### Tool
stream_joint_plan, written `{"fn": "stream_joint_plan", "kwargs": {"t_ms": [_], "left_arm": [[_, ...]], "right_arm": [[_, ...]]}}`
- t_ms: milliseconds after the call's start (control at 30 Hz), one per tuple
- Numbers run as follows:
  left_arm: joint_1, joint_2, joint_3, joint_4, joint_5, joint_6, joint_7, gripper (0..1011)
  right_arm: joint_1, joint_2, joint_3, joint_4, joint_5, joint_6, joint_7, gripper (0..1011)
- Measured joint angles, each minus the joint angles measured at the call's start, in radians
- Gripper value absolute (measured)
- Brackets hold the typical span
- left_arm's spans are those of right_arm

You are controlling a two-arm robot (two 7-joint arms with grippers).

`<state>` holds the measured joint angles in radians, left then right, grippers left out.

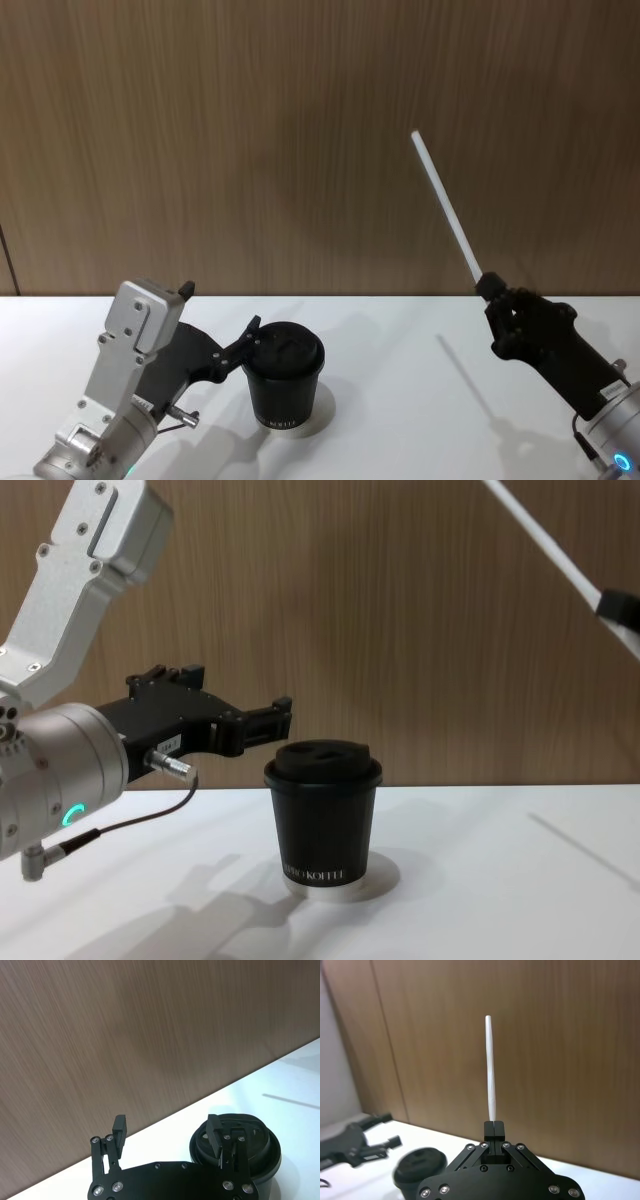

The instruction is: Pick up the straw with one hand, pass it to the other hand, and insert it into the cup.

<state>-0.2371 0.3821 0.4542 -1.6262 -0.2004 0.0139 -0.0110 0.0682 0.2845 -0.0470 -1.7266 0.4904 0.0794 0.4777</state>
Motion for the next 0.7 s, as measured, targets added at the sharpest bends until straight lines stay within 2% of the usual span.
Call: {"fn": "stream_joint_plan", "kwargs": {"t_ms": [267,400,600,700], "left_arm": [[0.000,0.000,0.000,0.000,0.000,0.000,0.000,1000],[0.000,0.000,0.000,0.000,0.000,0.000,0.000,1000],[0.000,0.000,0.000,0.000,0.000,0.000,0.000,1000],[0.000,0.000,0.000,0.000,0.000,0.000,0.000,999]], "right_arm": [[0.007,-0.004,-0.001,-0.005,0.102,-0.023,0.098,0],[0.020,-0.001,-0.011,0.002,0.139,-0.024,0.145,0],[0.060,0.005,-0.036,0.033,0.172,-0.021,0.205,0],[0.106,0.007,-0.064,0.072,0.180,-0.016,0.239,0]]}}
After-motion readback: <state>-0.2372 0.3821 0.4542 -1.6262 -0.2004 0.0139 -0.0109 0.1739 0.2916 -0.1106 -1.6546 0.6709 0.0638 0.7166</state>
